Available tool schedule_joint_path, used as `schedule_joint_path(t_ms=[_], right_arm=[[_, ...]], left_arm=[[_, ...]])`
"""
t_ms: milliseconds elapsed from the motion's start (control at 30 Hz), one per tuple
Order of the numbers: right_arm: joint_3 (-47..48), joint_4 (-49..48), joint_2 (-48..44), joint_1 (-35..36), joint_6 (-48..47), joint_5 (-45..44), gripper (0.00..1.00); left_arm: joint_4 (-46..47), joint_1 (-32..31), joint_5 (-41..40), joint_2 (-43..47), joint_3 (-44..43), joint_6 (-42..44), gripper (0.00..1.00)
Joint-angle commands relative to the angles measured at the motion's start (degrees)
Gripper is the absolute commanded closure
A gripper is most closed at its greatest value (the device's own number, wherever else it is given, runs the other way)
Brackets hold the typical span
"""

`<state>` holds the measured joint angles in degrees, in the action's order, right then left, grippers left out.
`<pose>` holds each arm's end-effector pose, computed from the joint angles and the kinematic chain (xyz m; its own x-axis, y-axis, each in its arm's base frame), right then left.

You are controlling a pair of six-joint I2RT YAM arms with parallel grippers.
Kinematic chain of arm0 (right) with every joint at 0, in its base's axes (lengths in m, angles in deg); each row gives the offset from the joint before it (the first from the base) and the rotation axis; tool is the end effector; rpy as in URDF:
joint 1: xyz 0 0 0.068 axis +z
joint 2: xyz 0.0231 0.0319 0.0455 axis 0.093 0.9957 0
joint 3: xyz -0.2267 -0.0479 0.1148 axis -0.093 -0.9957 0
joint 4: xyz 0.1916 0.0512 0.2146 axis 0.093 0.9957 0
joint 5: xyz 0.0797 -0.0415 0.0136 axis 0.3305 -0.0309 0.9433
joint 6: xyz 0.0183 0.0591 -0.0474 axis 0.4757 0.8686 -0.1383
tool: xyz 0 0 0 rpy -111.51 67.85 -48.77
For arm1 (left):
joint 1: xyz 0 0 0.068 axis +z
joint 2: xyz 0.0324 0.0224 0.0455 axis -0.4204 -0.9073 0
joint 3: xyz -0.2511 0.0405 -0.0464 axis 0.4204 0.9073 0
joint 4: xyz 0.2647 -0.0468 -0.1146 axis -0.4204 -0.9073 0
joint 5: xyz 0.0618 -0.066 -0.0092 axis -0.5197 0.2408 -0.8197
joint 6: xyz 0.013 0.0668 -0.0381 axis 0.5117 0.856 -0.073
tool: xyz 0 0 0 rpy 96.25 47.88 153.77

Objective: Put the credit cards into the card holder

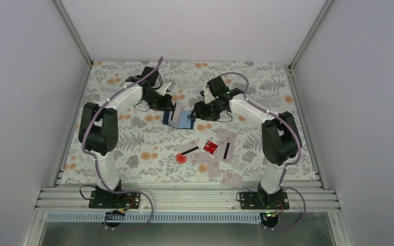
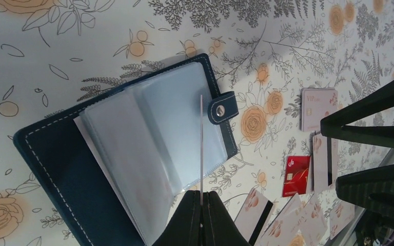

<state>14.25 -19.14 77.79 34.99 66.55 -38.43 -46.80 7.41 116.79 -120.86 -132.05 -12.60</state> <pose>0.3494 0.2337 0.1635 -0.9773 -0.0738 -0.1984 -0.1758 0.8051 0.5665 0.3950 -0.1633 0.1637 -0.9355 0.2128 -0.2819 0.3403 0.7571 -0.5577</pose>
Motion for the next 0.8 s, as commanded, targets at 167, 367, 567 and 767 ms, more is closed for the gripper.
schedule_joint_path(t_ms=[167,367,567,767], right_arm=[[5.15,1.97,5.60,0.75,0.44,-1.82,0.40],[6.36,2.25,8.02,0.71,0.70,-1.91,0.40],[8.19,2.43,10.42,0.69,0.69,-1.73,0.40],[9.57,1.77,12.30,0.72,1.48,-0.95,0.40]], left_arm=[[1.63,1.37,1.14,-2.96,0.10,-0.06,0.98],[1.97,1.86,2.08,-3.96,0.56,-0.06,0.98],[3.52,2.53,7.12,-5.27,0.82,-2.61,0.98],[3.66,2.69,6.20,-6.38,1.11,-3.66,0.98]])
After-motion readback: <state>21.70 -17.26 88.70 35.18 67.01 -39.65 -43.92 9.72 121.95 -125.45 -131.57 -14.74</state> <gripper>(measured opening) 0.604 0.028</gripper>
